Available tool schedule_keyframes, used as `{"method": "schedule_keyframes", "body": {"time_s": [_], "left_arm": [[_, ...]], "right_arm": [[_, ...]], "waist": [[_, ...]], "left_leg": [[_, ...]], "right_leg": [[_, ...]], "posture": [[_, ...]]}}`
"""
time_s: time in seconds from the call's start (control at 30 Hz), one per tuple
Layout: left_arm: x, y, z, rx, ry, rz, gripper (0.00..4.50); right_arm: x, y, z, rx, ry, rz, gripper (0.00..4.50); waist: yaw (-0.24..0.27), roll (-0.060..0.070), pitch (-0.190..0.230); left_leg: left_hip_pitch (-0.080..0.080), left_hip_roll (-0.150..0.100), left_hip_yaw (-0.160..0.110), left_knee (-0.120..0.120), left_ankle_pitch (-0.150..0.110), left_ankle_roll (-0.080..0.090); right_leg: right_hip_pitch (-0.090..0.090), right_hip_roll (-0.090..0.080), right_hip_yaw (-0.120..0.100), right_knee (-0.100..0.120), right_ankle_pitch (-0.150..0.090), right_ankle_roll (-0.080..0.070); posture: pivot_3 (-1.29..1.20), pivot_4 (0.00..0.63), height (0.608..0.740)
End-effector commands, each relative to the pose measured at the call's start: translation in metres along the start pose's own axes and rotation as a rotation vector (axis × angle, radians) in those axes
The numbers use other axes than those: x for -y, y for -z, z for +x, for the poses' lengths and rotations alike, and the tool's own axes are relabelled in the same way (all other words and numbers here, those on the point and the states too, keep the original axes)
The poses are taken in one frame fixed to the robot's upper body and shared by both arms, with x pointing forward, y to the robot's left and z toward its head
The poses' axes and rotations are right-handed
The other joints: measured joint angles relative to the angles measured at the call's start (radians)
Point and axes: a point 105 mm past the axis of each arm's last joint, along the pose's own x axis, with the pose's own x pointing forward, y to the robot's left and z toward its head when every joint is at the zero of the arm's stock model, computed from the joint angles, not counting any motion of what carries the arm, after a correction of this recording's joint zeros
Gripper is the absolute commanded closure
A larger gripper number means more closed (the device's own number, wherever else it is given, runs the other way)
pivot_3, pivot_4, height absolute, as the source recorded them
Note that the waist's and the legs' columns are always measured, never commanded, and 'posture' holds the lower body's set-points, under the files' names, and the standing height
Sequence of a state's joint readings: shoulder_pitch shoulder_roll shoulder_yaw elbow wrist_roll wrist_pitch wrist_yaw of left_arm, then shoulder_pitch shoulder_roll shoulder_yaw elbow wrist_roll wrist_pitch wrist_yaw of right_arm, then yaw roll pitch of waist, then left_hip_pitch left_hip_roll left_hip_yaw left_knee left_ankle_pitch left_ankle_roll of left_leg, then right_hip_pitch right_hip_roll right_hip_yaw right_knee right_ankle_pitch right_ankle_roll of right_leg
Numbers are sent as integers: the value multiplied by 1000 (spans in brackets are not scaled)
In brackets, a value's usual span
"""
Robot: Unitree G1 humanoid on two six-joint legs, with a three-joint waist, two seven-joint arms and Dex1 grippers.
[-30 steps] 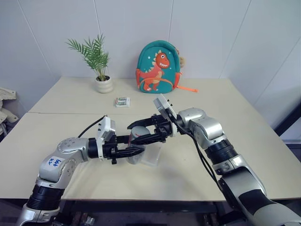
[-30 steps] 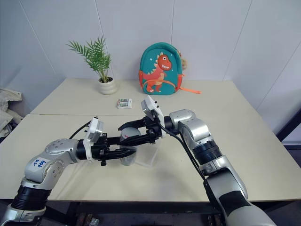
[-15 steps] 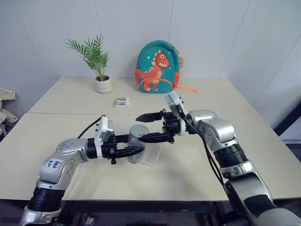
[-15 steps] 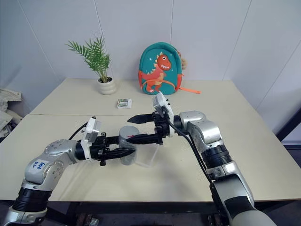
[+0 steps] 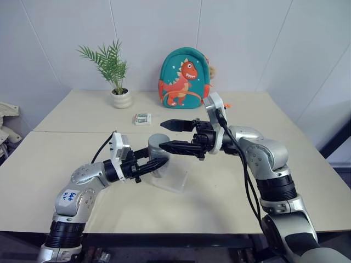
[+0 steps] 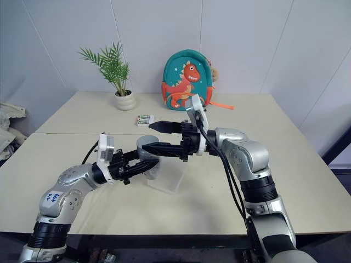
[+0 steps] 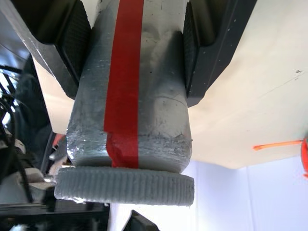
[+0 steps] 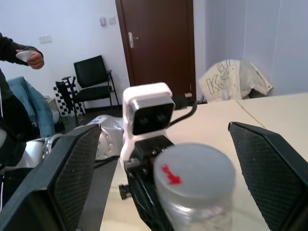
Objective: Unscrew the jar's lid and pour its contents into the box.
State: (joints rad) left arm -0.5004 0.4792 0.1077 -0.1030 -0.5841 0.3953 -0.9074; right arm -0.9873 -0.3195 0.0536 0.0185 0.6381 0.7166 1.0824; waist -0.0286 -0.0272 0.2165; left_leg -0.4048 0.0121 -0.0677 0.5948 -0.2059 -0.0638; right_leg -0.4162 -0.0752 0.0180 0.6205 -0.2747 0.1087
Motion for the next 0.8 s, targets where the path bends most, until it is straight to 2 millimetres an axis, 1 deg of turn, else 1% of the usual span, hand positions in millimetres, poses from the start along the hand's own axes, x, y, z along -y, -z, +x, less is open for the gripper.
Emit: {"method": "schedule_keyframes", "body": {"time_s": [0.03,0.13,0.23,0.43,0.53,0.67,0.8], "left_arm": [[3,-12,8,38,17,53,2501],[5,-12,12,44,25,55,2501],[7,-12,13,50,27,51,2501],[9,-10,13,56,25,46,2501],[9,-9,12,57,21,44,2501],[8,-11,11,63,12,46,2501],[6,-12,9,67,4,49,2501]], "right_arm": [[1,-1,13,-9,27,-53,41],[9,0,21,-23,62,-80,41],[18,2,24,-52,94,-88,41],[28,-1,25,-56,120,-89,41],[31,-2,21,-57,128,-88,41],[42,4,4,-78,178,-82,41],[49,3,-16,-75,218,-68,41]], "waist": [[-1,0,0],[0,0,0],[0,0,0],[-1,0,0],[0,0,0],[0,0,0],[0,0,0]], "left_leg": [[0,0,0,0,0,0],[0,0,0,0,0,0],[0,0,0,0,0,0],[0,0,0,0,0,0],[0,0,0,0,0,0],[0,0,0,0,0,0],[0,0,0,0,0,0]], "right_leg": [[0,0,0,0,0,0],[0,0,0,0,0,0],[0,0,0,0,0,0],[0,0,0,0,0,0],[0,0,0,0,0,0],[0,0,0,0,0,0],[0,0,0,0,0,0]], "posture": [[0,150,740],[0,150,740],[0,150,740],[0,150,740],[0,150,740],[0,150,740],[0,150,740]]}}
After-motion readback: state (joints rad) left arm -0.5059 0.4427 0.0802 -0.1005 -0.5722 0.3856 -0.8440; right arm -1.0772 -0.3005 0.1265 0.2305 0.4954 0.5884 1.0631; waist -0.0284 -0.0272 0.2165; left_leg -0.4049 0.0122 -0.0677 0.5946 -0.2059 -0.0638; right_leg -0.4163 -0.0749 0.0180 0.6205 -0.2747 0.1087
